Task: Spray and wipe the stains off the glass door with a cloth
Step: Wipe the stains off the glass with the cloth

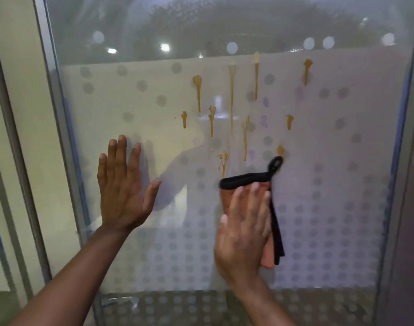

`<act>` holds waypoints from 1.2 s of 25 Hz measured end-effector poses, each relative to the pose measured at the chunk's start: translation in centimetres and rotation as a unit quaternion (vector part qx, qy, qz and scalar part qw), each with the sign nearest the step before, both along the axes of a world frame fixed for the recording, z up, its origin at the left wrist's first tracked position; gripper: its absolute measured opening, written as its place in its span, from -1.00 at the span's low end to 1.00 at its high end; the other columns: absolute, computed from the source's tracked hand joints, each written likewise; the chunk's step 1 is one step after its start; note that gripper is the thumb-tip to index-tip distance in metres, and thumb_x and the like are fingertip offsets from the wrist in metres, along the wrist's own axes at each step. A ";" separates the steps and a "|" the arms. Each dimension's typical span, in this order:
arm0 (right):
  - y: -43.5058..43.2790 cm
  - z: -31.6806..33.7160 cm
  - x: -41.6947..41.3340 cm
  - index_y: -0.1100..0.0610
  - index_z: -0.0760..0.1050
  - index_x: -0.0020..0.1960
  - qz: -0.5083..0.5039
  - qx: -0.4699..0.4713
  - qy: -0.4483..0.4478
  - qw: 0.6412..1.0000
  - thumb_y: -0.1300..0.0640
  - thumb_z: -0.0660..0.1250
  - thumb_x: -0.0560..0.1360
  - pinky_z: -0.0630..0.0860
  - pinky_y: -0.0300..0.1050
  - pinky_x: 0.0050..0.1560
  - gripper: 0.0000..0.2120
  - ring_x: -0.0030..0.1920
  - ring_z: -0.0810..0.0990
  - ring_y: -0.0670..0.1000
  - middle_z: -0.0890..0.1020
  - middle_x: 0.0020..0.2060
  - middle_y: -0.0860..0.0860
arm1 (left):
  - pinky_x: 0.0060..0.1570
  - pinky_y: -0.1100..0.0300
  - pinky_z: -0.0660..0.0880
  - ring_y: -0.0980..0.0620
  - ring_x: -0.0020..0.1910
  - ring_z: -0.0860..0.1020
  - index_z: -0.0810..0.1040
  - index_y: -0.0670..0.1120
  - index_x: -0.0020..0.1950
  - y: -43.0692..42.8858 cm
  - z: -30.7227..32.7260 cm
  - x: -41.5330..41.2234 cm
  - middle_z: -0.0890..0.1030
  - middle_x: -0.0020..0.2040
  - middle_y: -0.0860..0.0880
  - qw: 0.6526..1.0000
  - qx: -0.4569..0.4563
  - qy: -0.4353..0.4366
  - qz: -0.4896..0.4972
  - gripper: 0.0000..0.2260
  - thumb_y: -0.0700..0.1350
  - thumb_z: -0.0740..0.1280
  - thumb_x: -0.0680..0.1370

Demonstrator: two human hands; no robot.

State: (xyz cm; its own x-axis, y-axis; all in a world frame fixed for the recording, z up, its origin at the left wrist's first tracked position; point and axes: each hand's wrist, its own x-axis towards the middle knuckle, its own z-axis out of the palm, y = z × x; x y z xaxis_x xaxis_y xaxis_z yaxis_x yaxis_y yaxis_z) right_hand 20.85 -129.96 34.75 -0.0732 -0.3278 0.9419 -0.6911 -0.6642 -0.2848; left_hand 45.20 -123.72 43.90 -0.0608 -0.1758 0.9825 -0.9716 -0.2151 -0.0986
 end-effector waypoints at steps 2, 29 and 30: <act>0.6 -0.9 1.8 0.15 0.19 0.69 0.026 -0.052 0.097 0.994 0.21 0.23 0.60 0.24 0.31 0.60 -0.34 0.69 0.10 0.33 0.14 0.70 0.19 | 0.72 -0.31 0.00 -0.29 0.77 0.02 0.10 -0.17 0.76 0.0 0.0 -0.1 0.04 0.78 -0.25 1.000 0.000 0.000 -0.001 -0.27 0.25 0.08 0.72; -0.5 6.5 1.6 0.12 0.28 0.65 0.043 -0.075 -0.058 0.995 0.21 0.34 0.68 0.22 0.18 0.65 -0.42 0.70 0.09 0.27 0.16 0.68 0.25 | 0.71 -0.32 0.01 -0.32 0.77 0.04 0.14 -0.19 0.75 -0.1 0.0 0.2 0.05 0.78 -0.27 1.000 0.002 -0.013 -0.019 -0.25 0.23 0.16 0.69; 0.3 5.9 3.0 0.09 0.30 0.65 0.046 -0.092 -0.021 0.994 0.23 0.35 0.66 0.24 0.20 0.64 -0.42 0.70 0.10 0.27 0.18 0.68 0.23 | 0.71 -0.32 0.02 -0.32 0.77 0.04 0.15 -0.19 0.75 -0.1 0.0 0.1 0.05 0.77 -0.26 1.000 0.002 -0.011 -0.024 -0.25 0.24 0.15 0.69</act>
